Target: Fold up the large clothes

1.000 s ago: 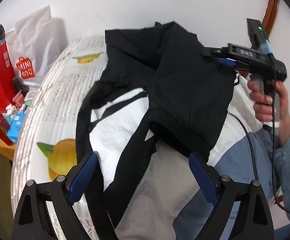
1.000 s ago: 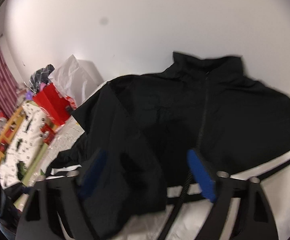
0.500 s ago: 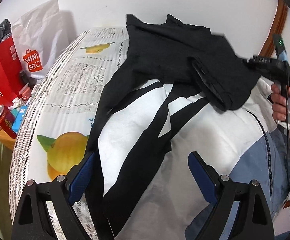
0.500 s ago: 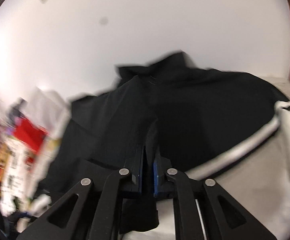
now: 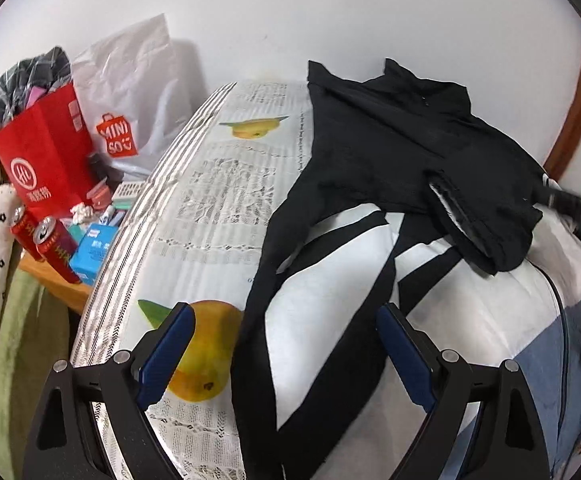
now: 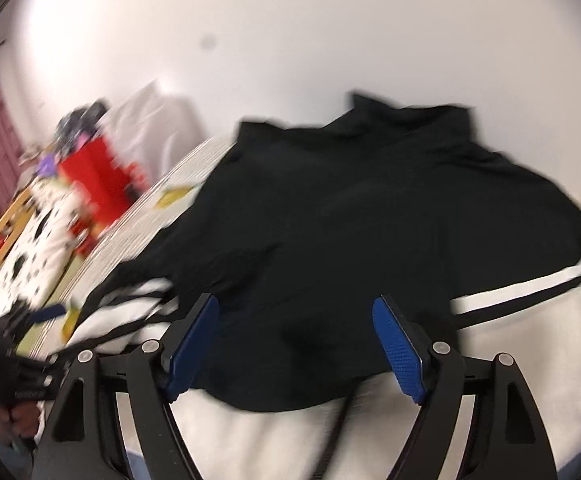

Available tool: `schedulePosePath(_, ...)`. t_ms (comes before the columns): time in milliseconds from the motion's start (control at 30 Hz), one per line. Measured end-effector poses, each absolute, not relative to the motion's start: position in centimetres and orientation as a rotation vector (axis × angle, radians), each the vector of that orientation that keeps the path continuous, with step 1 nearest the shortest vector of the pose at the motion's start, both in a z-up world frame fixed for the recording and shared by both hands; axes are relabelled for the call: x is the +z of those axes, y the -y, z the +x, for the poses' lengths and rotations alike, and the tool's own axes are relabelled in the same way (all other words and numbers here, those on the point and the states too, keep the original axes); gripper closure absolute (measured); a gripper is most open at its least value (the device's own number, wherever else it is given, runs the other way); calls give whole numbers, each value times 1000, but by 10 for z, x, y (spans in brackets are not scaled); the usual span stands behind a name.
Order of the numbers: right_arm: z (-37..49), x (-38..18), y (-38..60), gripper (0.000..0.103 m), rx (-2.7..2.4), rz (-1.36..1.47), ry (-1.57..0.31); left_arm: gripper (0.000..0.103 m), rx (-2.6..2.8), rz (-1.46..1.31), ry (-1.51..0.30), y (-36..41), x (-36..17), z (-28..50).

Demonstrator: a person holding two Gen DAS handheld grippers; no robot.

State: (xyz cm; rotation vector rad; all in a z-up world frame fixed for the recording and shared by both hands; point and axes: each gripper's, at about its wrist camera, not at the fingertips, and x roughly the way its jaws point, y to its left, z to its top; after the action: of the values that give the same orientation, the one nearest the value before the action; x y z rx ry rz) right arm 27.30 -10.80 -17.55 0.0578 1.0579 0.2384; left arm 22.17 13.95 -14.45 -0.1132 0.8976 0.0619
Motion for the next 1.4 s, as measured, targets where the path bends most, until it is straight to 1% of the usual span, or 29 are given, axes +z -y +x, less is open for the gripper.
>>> schedulePosePath(233,261,-207,42,24,333,-74,-1138,12,51,-134,-920,-142,-155,224)
schedulePosePath(333,268,-224,25,24,279,-143,-1176,12,56,-143,-929,-143,-157,224)
schedulePosePath(367,270,-229,23,28,257,-159,-1184,12,59,-144,-931,-143,-157,224)
schedulePosePath(400,272,-233,22,46,219,-170,-1185,12,61,-145,-933,-143,-157,224)
schedulePosePath(433,273,-232,24,57,223,-154,-1178,12,62,-144,-933,-143,-157,224)
schedulePosePath(467,273,-229,28,66,237,-133,-1174,12,63,-141,-932,-143,-157,224)
schedulePosePath(500,273,-224,31,67,244,-116,-1162,12,67,-136,-931,-142,-156,223)
schedulePosePath(667,250,-149,82,67,233,13,-957,12,73,-129,-915,-141,-148,219)
schedulePosePath(767,228,-100,143,67,134,76,-824,12,72,-136,-892,-140,-140,217)
schedulePosePath(867,211,-73,208,66,18,122,-769,12,73,-132,-873,-138,-132,215)
schedulePosePath(1000,201,-75,279,63,-142,116,-806,12,72,-129,-850,-134,-122,211)
schedulePosePath(1067,191,-85,308,51,-209,92,-847,12,73,-123,-844,-132,-118,209)
schedulePosePath(1100,188,-89,318,48,-228,85,-865,12,77,-118,-840,-130,-115,207)
schedulePosePath(1267,157,-110,361,41,-301,85,-928,12,77,-109,-833,-124,-110,207)
schedulePosePath(1400,150,-140,367,41,-340,-8,-1022,12,65,-96,-834,-114,-108,211)
